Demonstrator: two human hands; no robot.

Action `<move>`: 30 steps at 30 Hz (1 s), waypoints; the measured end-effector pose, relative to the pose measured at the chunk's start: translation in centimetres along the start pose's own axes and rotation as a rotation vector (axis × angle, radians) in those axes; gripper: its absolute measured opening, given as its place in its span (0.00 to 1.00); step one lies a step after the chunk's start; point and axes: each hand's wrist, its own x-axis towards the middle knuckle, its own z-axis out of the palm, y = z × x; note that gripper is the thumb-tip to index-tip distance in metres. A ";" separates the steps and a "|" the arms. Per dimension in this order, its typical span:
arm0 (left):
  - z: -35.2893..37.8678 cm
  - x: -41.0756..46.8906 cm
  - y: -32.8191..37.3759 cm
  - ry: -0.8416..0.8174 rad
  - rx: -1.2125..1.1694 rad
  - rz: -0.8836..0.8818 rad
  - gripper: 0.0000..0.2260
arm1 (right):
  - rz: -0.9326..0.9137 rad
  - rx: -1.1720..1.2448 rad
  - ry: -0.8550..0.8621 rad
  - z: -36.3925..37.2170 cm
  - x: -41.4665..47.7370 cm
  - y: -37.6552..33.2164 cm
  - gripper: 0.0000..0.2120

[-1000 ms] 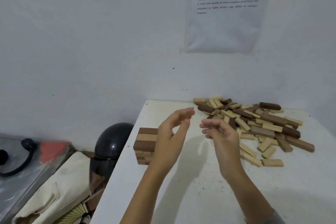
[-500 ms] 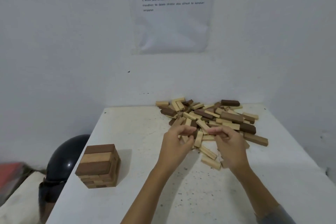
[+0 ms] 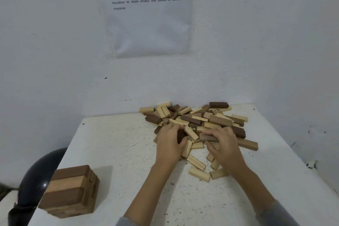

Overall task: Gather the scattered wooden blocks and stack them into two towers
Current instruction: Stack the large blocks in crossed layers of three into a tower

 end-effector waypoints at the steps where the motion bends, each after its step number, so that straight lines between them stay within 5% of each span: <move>1: 0.1 0.0 0.0 0.000 0.021 0.014 0.13 | 0.003 0.009 0.003 0.1 0.0 0.1 0.15; 12: 0.2 -1.4 -0.3 0.071 -0.201 -0.062 0.22 | 0.011 -0.043 0.021 1.0 -0.6 0.5 0.14; 17: -0.6 -2.2 -0.5 0.234 -0.250 -0.079 0.23 | 0.101 0.258 0.132 0.4 -0.7 -1.3 0.17; 22: -2.3 -1.7 -0.4 0.236 -0.564 -0.133 0.18 | 0.079 0.380 0.136 0.2 0.9 -3.2 0.13; 30: -2.5 0.2 -1.1 0.221 -0.654 -0.227 0.15 | -0.076 0.067 -0.064 2.7 6.3 -4.8 0.17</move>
